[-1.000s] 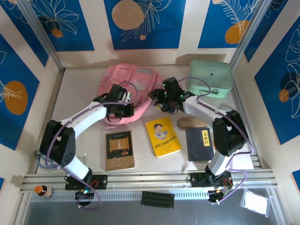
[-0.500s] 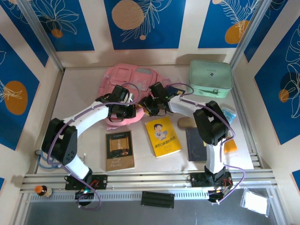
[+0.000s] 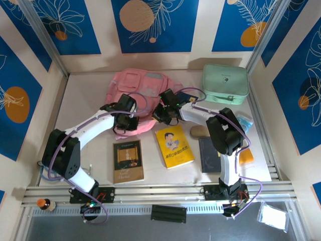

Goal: Pack the student bag
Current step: Unzip the student bag at the center of the table.

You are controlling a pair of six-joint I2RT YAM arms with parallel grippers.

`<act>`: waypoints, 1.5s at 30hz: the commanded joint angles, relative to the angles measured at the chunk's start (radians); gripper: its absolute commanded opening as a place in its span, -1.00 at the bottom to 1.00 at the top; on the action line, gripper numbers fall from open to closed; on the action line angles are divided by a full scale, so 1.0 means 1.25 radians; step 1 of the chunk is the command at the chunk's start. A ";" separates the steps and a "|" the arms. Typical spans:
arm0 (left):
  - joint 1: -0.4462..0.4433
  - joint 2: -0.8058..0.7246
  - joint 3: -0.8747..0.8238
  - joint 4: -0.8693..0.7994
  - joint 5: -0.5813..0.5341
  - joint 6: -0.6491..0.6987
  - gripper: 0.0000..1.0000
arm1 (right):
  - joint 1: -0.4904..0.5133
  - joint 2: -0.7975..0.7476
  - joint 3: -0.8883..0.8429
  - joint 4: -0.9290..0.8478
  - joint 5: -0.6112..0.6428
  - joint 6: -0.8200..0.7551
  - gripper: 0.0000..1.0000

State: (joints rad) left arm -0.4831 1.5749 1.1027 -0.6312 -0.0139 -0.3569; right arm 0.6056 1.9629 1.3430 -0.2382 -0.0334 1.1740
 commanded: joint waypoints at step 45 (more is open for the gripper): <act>-0.064 0.113 0.086 0.238 0.314 -0.054 -1.00 | -0.060 -0.032 -0.037 0.079 -0.195 0.014 0.49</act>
State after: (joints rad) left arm -0.5465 1.7134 1.1866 -0.3801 0.3180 -0.4049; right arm 0.5171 1.8790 1.2629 -0.1871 -0.2310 1.1248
